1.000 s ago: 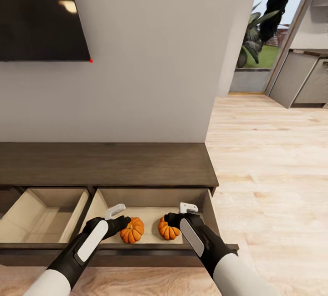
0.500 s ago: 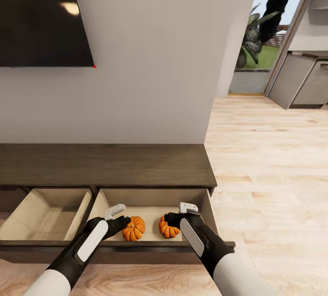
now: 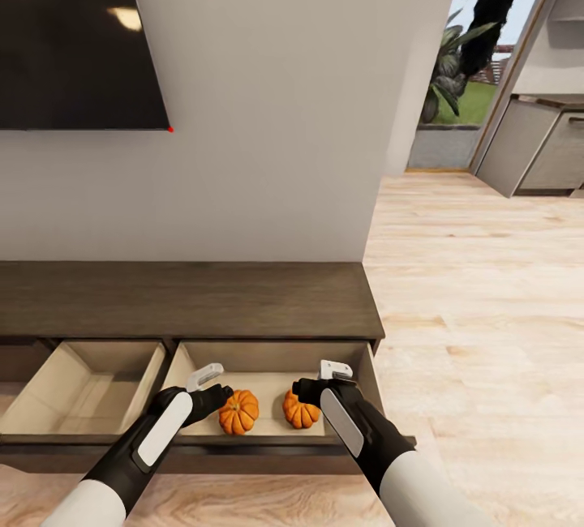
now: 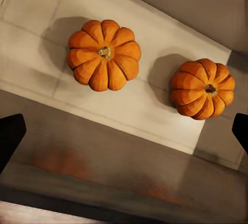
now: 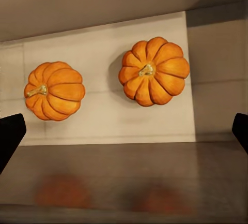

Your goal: Place each of the two pumpkins and all three candles from the living room inside a cabinet in the living room (use any cabinet), then make sure every cabinet is closed, and position the cauldron so it is next to a table in the living room.

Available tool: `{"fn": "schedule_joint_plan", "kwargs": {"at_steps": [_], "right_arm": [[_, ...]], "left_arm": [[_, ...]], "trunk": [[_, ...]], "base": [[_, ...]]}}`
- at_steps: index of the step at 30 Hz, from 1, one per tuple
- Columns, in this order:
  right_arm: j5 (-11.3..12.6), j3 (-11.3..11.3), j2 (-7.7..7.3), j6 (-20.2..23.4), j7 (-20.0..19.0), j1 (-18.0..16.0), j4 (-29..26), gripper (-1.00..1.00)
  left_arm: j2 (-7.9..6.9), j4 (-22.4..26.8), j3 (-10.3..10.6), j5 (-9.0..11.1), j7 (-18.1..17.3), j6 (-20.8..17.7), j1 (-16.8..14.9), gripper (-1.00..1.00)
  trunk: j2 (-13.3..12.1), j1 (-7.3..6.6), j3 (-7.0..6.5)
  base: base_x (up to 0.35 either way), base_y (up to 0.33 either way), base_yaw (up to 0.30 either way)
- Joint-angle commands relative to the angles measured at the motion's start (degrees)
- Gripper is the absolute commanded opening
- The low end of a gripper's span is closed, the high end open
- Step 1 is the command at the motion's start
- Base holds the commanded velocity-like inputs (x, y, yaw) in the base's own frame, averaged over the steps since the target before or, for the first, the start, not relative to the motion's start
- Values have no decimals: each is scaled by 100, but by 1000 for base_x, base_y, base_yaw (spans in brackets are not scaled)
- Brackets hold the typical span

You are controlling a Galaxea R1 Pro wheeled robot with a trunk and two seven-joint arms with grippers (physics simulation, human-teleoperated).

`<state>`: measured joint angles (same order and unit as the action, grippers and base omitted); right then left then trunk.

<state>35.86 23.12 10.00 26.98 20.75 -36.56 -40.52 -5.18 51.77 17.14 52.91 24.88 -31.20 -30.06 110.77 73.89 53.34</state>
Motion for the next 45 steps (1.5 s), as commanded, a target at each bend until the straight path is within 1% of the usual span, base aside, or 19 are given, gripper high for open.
{"fn": "schedule_joint_plan", "kwargs": {"at_steps": [1,14,26,37,41,43,45], "right_arm": [[0,0,0,0,0,0,0,100],[0,0,0,0,0,0,0,100],[0,0,0,0,0,0,0,100],[0,0,0,-8,0,0,0,100],[0,-5,0,-9,0,0,0,100],[0,-15,0,-9,0,0,0,100],[0,-22,0,-9,0,0,0,100]], "left_arm": [[0,0,0,0,0,-2,0,100],[2,0,0,0,5,-9,-6,100],[-8,37,0,0,5,-9,-8,100],[-26,44,0,17,2,-11,-9,100],[-26,44,-2,18,1,-96,-9,100],[-26,44,-22,18,0,-125,-9,100],[-22,44,-78,18,-1,-149,-9,100]], "trunk": [[-42,-23,-18],[-563,-308,-252],[-1044,-572,-467],[-1485,-813,-665],[-1646,-901,-737],[-1726,-945,-772],[-1726,-945,-772]], "base": [[0,0,0],[0,0,0],[-53,0,0],[-283,0,0],[-269,0,0],[-263,0,0],[-262,0,0]]}}
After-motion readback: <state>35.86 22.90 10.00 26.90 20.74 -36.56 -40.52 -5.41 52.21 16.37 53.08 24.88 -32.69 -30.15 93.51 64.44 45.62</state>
